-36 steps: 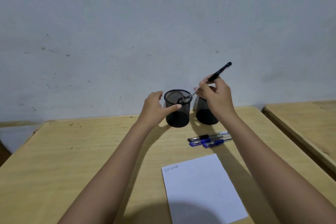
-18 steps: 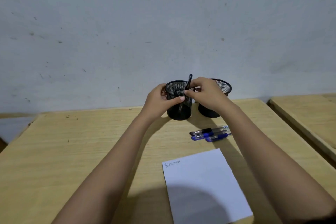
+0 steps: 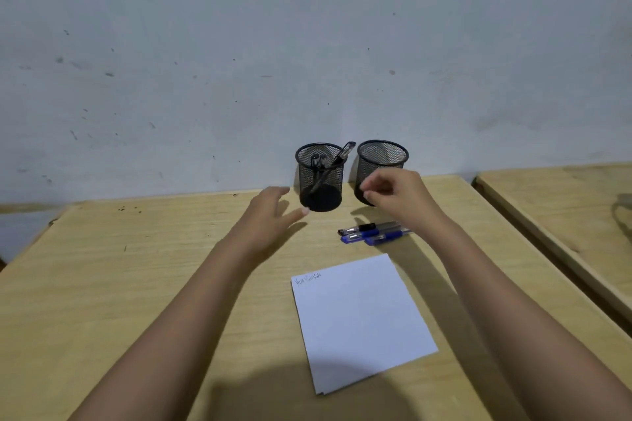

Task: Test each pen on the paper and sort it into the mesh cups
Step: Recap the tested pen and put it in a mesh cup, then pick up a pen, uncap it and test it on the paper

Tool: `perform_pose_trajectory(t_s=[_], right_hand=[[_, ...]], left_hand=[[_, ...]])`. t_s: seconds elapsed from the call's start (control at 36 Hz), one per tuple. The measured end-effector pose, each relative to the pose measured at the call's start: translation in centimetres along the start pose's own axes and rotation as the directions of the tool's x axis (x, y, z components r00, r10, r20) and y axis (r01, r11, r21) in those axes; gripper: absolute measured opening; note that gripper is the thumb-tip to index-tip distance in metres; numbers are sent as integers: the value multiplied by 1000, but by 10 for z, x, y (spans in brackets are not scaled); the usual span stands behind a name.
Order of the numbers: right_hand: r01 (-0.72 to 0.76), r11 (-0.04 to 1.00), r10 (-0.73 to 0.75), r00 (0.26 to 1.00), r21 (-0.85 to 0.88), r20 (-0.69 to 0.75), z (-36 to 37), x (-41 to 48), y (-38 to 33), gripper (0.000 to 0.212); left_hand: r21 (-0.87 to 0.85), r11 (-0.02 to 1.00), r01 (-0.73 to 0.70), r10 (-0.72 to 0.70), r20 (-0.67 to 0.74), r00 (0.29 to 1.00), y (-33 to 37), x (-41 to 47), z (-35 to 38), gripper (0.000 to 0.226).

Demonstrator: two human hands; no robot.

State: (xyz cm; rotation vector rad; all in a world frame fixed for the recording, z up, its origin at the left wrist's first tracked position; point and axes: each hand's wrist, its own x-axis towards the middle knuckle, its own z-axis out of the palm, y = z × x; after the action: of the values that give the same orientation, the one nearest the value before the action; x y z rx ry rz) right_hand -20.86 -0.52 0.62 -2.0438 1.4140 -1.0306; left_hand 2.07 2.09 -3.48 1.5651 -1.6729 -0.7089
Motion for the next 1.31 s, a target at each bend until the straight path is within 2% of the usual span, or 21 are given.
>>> perform_pose_trajectory(t_s=[0.08, 0.19, 0.39, 0.64, 0.69, 0.75, 0.83, 0.89, 1.0, 1.14, 1.31], right_hand=[[-11, 985, 37, 988, -174, 150, 3, -8, 17, 13], [5, 953, 74, 965, -303, 250, 4, -8, 27, 12], [15, 943, 124, 912, -333, 391, 2, 5, 31, 16], [56, 963, 43, 934, -265, 355, 12, 5, 31, 11], [69, 970, 12, 945, -234, 328, 14, 1, 26, 11], [86, 978, -24, 953, -193, 303, 16, -3, 20, 12], [129, 979, -81, 956, -156, 282, 21, -10, 9, 14], [157, 978, -113, 951, -138, 287, 23, -15, 3, 15], [220, 970, -188, 947, -101, 259, 22, -25, -5, 14], [177, 980, -193, 959, 92, 208, 9, -39, -13, 12], [26, 940, -98, 976, 339, 196, -2, -47, -21, 15]], left_hand=[[228, 973, -39, 18, 95, 995, -15, -17, -2, 59], [373, 927, -47, -10, 148, 989, -28, -30, -3, 63], [414, 908, -64, 5, 143, 990, -28, -31, 0, 66], [406, 912, -65, 6, 146, 989, -25, -26, -2, 60], [354, 933, -72, 26, 133, 991, -18, -25, -1, 48], [214, 974, -72, 50, 105, 993, -8, -27, 4, 40], [16, 998, -66, 64, 66, 996, 12, -34, 12, 43], [-80, 994, -71, 74, 32, 997, 20, -37, 17, 34], [-184, 976, -117, 111, -43, 993, 28, -47, 17, 11], [-245, 949, -199, 178, -107, 978, 32, -55, -1, 13], [-303, 925, -230, 197, -137, 971, 32, -67, -18, 13]])
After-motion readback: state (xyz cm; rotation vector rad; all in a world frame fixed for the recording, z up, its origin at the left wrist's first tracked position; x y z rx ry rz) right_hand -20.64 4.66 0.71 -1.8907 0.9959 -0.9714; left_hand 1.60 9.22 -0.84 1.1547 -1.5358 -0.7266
